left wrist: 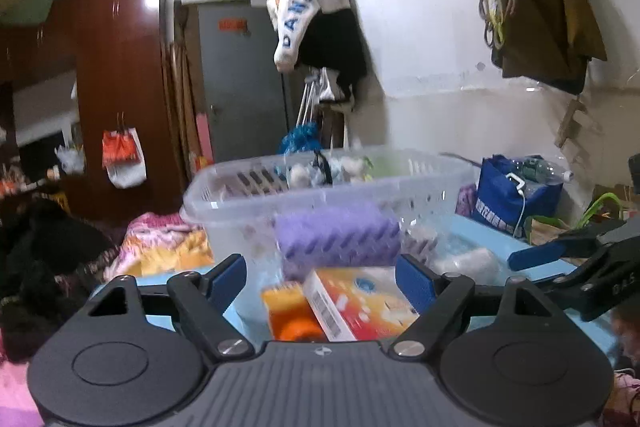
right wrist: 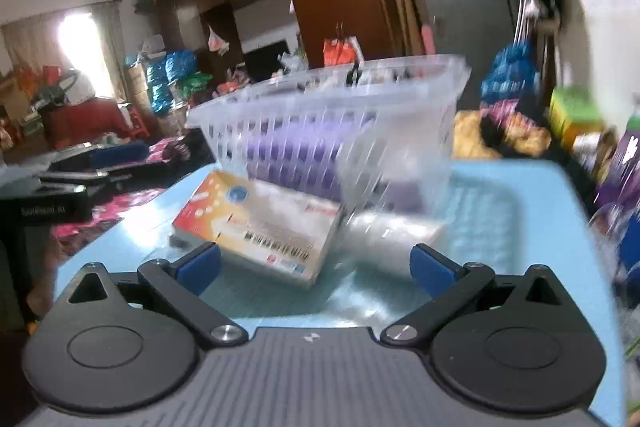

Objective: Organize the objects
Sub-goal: 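Grasp the orange-and-white medicine box with the right tool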

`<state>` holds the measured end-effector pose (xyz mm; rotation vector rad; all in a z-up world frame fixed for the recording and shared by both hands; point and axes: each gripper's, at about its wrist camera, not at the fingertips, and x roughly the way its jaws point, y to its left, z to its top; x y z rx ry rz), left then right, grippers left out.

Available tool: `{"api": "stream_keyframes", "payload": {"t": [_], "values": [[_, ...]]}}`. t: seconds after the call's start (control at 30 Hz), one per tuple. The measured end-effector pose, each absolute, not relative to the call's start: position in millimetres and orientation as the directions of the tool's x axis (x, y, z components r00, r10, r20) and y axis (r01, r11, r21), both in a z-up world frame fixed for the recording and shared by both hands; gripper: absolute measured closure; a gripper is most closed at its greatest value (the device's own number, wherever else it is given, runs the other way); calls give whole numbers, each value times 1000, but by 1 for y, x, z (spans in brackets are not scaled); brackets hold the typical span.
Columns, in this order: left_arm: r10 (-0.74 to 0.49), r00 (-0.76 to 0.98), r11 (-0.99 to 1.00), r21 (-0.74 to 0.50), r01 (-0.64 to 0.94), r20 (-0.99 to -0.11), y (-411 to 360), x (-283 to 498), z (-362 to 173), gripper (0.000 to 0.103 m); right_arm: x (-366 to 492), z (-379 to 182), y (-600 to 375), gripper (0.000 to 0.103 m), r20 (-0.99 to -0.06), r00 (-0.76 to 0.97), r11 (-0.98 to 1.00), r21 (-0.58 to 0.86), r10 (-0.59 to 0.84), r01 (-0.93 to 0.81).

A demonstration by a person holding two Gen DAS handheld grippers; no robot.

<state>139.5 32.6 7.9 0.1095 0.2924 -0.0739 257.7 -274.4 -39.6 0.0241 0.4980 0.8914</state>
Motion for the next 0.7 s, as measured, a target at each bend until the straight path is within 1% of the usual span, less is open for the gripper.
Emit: {"api": "stream_keyframes", "payload": {"t": [0.1,0.17,0.3,0.33,0.43,0.5,0.6,0.67,0.7], "values": [[-62,944,993,75,91,-323,35,157,4,19,261,-40,-265,3,-418,510,622,194,752,-759],[-70,938,993,67,99,-340,34,164,2,19,268,-42,-261,8,-436,484,602,186,759,-777],[-68,928,992,71,100,-366,29,174,-3,21,267,-47,-251,10,-468,489,598,113,736,-793],[-69,927,992,71,102,-368,28,177,-4,23,267,-48,-250,12,-473,490,598,104,733,-795],[-66,922,992,76,102,-382,25,182,-6,25,265,-48,-246,13,-483,495,600,83,722,-795],[-65,916,991,79,105,-395,23,186,-8,25,270,-49,-240,15,-497,497,605,71,711,-793],[-73,907,990,77,115,-414,21,192,-12,31,275,-50,-235,23,-512,489,607,82,706,-790],[-84,904,990,71,125,-420,19,195,-13,37,277,-51,-232,31,-526,470,598,95,709,-796],[-92,904,988,73,135,-418,17,195,-14,43,276,-52,-231,34,-530,474,600,85,703,-795]]}}
